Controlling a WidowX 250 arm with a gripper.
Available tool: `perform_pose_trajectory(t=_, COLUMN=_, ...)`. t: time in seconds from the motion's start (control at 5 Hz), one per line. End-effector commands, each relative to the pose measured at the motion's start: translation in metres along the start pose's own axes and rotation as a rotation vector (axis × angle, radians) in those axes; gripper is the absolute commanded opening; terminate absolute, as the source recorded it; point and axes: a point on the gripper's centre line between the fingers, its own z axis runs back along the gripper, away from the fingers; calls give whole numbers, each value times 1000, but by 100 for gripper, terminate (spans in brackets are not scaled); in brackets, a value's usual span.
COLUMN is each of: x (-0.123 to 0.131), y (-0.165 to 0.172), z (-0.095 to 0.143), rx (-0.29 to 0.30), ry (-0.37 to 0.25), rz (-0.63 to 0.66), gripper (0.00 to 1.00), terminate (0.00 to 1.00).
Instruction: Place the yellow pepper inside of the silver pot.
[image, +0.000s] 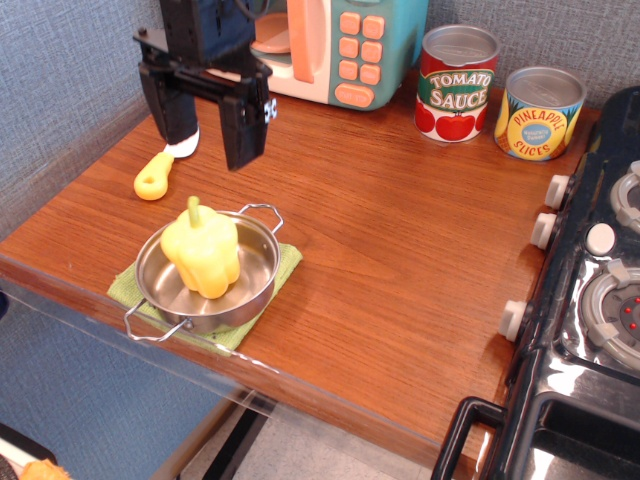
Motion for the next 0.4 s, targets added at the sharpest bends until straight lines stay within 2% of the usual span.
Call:
perform_pose_trajectory(t=0.0, x=6, y=12, z=15, rx=78, ry=-47, rz=4, gripper=100, terminate=0)
perform_pose_trajectory(t=0.2, x=6, y=12, z=15, rx=78, ry=-47, rz=4, gripper=100, terminate=100)
